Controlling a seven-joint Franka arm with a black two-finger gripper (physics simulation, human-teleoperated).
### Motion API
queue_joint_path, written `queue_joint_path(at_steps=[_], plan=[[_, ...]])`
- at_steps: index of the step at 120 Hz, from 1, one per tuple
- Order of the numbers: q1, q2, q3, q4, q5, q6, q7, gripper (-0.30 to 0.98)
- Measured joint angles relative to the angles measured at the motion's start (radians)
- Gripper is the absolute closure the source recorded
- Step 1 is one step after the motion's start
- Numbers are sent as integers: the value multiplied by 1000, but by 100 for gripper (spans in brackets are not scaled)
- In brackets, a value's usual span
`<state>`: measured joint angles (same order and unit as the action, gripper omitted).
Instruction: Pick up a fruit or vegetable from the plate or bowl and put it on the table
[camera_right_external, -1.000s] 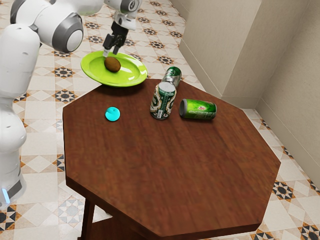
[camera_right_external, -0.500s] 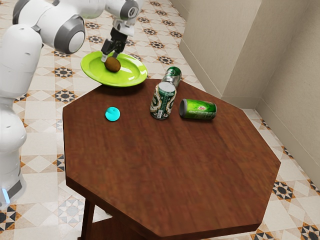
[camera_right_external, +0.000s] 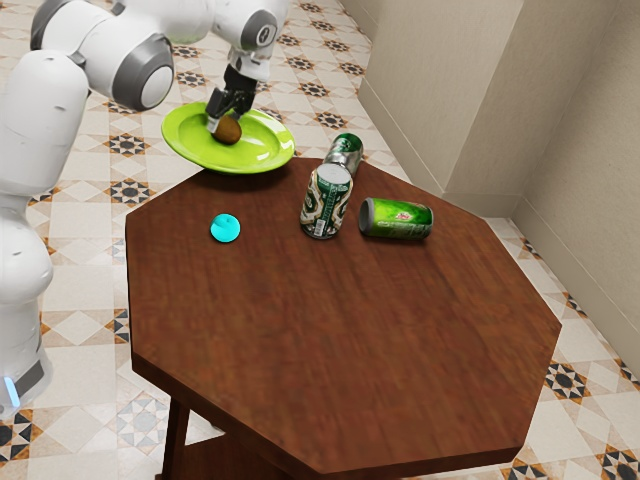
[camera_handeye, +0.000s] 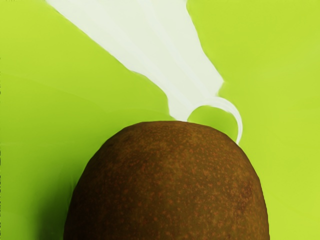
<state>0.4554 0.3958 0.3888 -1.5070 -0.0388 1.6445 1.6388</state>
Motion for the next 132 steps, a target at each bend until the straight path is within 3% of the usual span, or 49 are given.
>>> queue_joint_path(at_steps=[24,45,59,86,114,132], plan=[[0,5,-1,-1,-4,10,2,6],[0,8,-1,-1,-6,19,0,34],[0,8,-1,-1,-14,30,-4,46],[-2,-57,-7,20,-22,33,-15,47],[-11,-236,-11,53,-28,-32,-69,48],[-25,-326,-95,85,-29,-120,-158,48]])
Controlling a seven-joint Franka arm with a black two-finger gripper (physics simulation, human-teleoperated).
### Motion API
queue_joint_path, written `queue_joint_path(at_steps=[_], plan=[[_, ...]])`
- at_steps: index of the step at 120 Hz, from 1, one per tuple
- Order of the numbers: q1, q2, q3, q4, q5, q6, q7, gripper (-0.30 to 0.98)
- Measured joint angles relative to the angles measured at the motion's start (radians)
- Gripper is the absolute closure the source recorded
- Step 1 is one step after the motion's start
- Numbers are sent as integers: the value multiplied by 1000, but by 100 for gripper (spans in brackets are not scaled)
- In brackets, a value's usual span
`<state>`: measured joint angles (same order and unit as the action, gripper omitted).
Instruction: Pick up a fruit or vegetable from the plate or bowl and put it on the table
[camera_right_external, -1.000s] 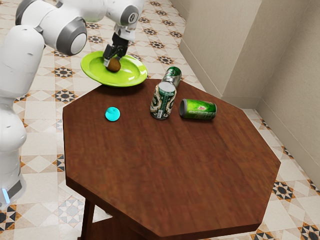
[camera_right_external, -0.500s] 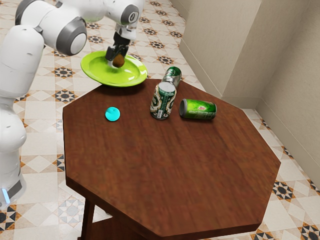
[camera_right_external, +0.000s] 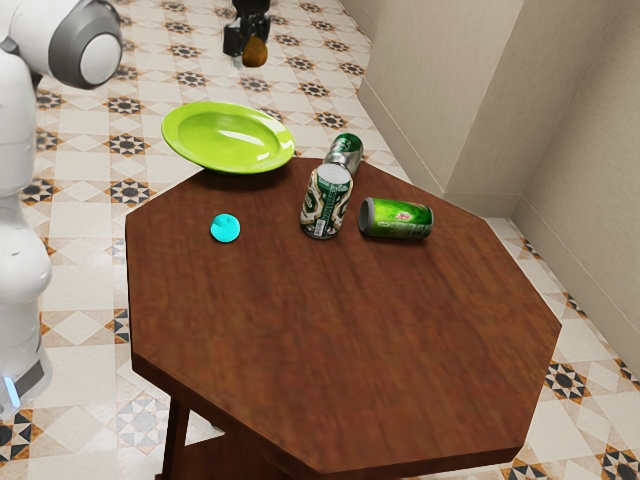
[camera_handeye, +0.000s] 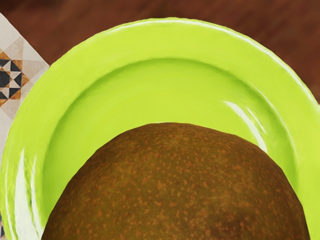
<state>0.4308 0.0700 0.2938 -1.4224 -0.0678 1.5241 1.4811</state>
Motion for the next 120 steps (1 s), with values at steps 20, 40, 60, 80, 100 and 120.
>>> queue_joint_path(at_steps=[20,40,60,80,100,120], plan=[[-67,-53,-157,81,7,-76,-129,48],[-239,-58,-253,102,4,-112,-286,47],[-486,-28,-298,96,7,-113,-464,47],[-698,56,-444,44,59,-44,-633,48],[-670,91,-463,-47,108,39,-761,48],[-628,153,-460,-54,128,98,-837,47]])
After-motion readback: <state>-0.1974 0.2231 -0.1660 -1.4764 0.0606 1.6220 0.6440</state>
